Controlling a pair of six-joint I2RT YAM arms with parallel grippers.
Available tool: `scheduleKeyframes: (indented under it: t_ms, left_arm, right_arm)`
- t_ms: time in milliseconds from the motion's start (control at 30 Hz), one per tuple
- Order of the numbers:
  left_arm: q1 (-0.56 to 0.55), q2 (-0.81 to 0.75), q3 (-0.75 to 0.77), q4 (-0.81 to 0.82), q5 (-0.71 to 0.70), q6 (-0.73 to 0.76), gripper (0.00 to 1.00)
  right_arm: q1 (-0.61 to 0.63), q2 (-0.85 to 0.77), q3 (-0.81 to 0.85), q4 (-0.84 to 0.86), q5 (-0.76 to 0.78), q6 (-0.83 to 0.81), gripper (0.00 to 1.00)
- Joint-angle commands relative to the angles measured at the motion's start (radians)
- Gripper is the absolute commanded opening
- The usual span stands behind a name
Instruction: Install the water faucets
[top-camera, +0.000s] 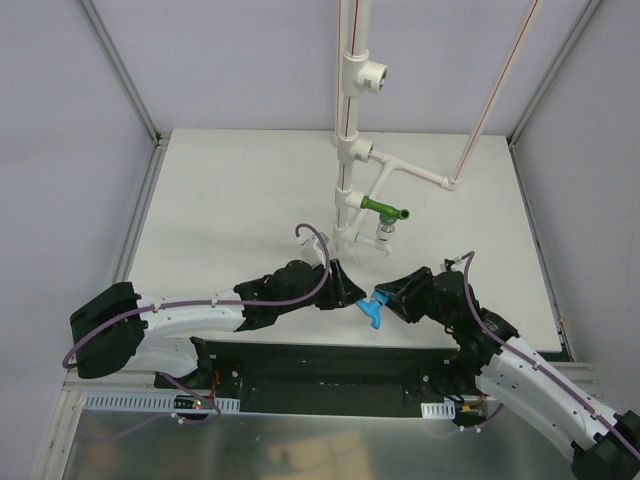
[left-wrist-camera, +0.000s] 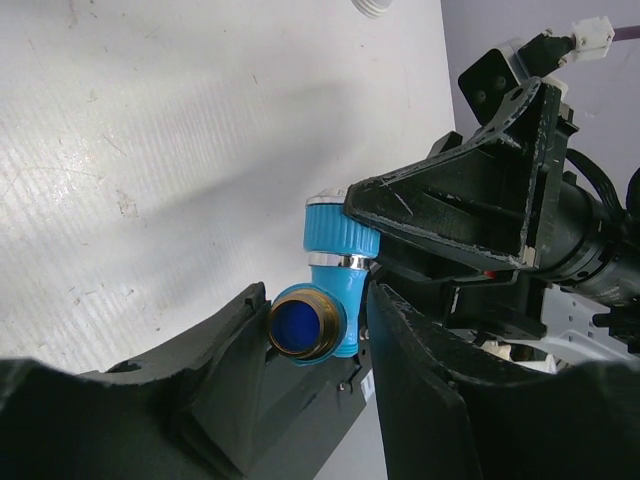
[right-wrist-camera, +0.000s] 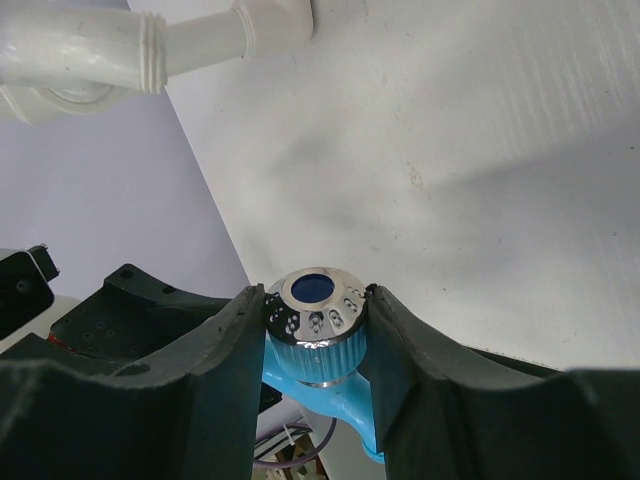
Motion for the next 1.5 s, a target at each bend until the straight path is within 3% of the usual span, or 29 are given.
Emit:
scheduleKeyframes:
  t_ms: [0,133,200,233,300,433,500,600,800,967,1467]
  left_arm:
    - [-0.011,0.001,0.027,0.06,0.018,-0.006,0.44]
    - [-0.011,0.001,0.024,0.066,0.019,-0.006,0.29]
    - [-0.011,0.0,0.023,0.07,0.021,-0.006,0.05]
    - [-0.011,-0.002,0.023,0.072,0.021,-0.006,0.0]
    - [-0.011,-0.008,0.023,0.079,0.021,-0.003,0.0]
    - [-0.011,-0.046,-0.009,0.16,0.03,0.02,0.0]
    - [-0.011,-0.078,-0.038,0.222,0.029,0.026,0.0]
    - [-0.011,-0.14,-0.064,0.27,0.01,0.022,0.0]
    - [-0.011,-0.24,-0.088,0.314,-0.043,-0.023,0.0]
    - [-0.011,-0.279,-0.058,0.307,-0.036,-0.026,0.0]
    - [-0.011,-0.232,-0.023,0.4,-0.082,-0.031,0.0]
  right_arm:
    - [0.005,-0.02,0.023,0.045,-0.018,0.039,0.0]
    - [0.005,-0.03,0.02,0.044,-0.018,0.042,0.0]
    - [0.005,-0.034,0.018,0.042,-0.018,0.036,0.0]
    - [0.005,-0.042,0.018,0.042,-0.018,0.029,0.0]
    - [0.006,-0.059,0.015,0.047,-0.021,0.007,0.13]
    - [0.005,-0.137,0.0,0.091,-0.035,-0.051,0.54]
    - [0.005,-0.192,-0.008,0.114,-0.044,-0.083,0.65]
    - [0.005,-0.27,-0.012,0.146,-0.064,-0.119,0.72]
    - [0.006,-0.292,-0.002,0.247,-0.159,-0.16,0.72]
    - [0.008,-0.249,0.035,0.303,-0.213,-0.192,0.66]
    - [0.069,-0.179,0.103,0.37,-0.199,-0.261,0.56]
